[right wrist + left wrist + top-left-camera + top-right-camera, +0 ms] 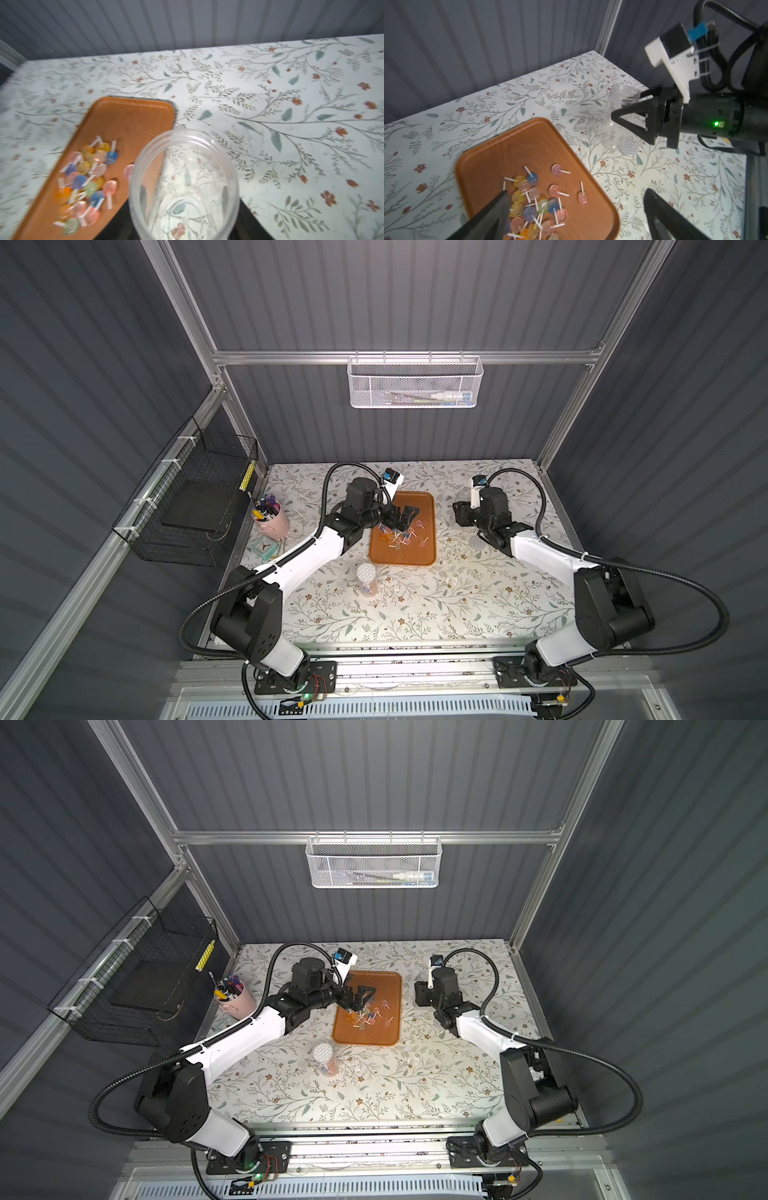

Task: Pour the candies out of the jar
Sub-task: Place the jar at the center of the board.

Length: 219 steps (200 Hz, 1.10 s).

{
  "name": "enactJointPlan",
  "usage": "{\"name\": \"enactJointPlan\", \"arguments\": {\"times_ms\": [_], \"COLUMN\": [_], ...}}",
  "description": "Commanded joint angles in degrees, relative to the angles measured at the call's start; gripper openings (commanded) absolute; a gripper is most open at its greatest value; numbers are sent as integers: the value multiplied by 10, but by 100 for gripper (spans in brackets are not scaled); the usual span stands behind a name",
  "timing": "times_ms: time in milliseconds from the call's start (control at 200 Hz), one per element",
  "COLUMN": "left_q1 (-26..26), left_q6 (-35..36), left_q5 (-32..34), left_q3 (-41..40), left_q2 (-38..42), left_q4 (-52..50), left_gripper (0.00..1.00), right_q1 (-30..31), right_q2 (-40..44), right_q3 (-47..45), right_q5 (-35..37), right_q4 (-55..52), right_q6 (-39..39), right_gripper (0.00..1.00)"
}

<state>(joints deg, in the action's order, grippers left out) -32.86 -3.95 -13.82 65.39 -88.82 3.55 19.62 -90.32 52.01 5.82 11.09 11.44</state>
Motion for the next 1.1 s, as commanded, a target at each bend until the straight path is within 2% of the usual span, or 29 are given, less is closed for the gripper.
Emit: {"name": "enactJointPlan", "arguments": {"times_ms": [0,90,285,385,580,930,1091], "left_q1": [1,5,8,8,9,9,9], "left_q6": [-24,-32,-42,-42,-47,-55,-59], "left_q5": [18,15,38,45,53,57,59], "left_q3": [12,24,-2,-10,-16,-21,-23], "left_q2": [2,-5,10,17,23,27,25], "left_q4": [-7,-35,-16,-8,-9,-13,-13], "left_gripper": [100,100,100,100,100,100,100], "right_q1": [21,34,63,68,78,89,89], "right_q2": [-28,-44,-54,-49,-39,-58,-59], "right_q3": [-7,-22,-66,-77,-111,-173,-175], "right_q5": [111,150,200,204,194,190,198], "right_q4": [64,104,195,213,207,321,317], "right_q6": [-43,-47,-69,-70,-12,-14,1], "right_gripper": [47,48,48,50,51,50,57]}}
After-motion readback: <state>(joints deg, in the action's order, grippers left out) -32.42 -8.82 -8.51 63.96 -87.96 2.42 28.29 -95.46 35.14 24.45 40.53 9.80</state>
